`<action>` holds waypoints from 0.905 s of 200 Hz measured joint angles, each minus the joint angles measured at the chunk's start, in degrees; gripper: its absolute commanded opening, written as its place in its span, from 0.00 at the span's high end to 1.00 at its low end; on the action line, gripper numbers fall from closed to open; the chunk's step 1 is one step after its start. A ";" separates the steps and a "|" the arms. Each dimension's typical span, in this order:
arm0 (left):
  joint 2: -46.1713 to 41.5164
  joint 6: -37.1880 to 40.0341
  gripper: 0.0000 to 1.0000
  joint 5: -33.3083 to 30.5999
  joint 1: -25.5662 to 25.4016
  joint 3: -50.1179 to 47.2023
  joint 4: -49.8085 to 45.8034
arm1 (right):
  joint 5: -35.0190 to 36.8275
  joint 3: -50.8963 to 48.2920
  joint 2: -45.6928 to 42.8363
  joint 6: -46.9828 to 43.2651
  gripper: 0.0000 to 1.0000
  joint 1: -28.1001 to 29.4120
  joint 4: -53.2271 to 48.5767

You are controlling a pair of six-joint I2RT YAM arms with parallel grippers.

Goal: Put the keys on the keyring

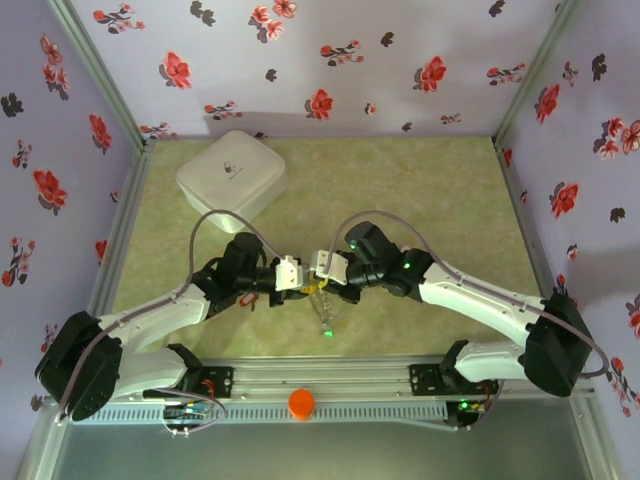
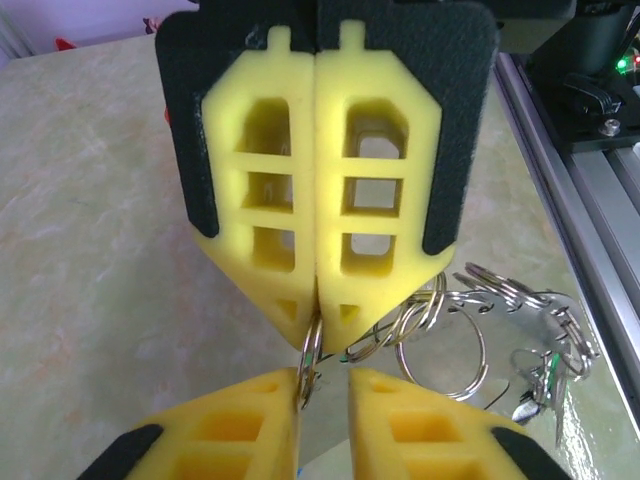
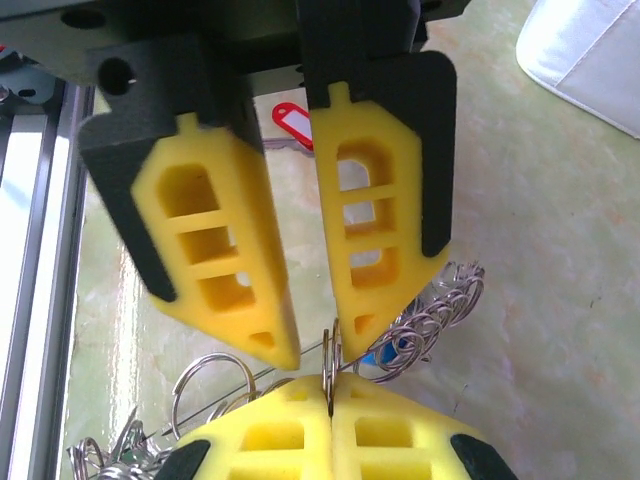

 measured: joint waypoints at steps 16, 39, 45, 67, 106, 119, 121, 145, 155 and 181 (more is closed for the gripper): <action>0.00 0.11 0.93 -0.26 0.02 0.00 -0.39 | 0.00 0.13 0.17 0.02 1.00 0.13 -0.42; 0.00 0.24 1.00 -0.59 0.02 0.00 -0.72 | 0.00 0.17 0.22 0.04 1.00 0.17 -0.66; 0.00 0.24 1.00 -0.61 0.02 0.00 -0.72 | -0.02 0.17 0.22 0.04 0.96 0.17 -0.63; 0.00 0.20 1.00 -0.59 -0.02 0.00 -0.50 | -0.44 -0.55 -0.22 0.66 0.80 -0.31 0.50; 0.00 -2.29 1.00 -0.59 -0.33 -2.05 5.35 | -6.45 -7.58 -5.75 4.81 0.70 -5.42 9.51; 0.00 -4.04 1.00 -0.55 -0.33 -3.82 8.72 | -8.07 -10.36 -7.34 6.43 0.70 -6.91 12.96; 0.00 -4.35 1.00 -0.55 -0.33 -4.13 9.20 | -8.28 -10.73 -7.52 6.67 0.70 -7.08 13.49; 0.04 -7.06 1.00 -0.44 -0.33 -6.38 13.18 | -10.56 -12.85 -7.87 8.57 0.71 -7.63 16.81; 0.04 -8.00 1.00 -0.37 -0.33 -6.86 14.82 | -11.30 -13.07 -7.87 9.09 0.71 -7.63 17.70; 0.24 -9.86 1.00 -0.35 -0.33 -7.63 18.62 | -12.68 -13.25 -7.61 9.79 0.71 -7.63 19.21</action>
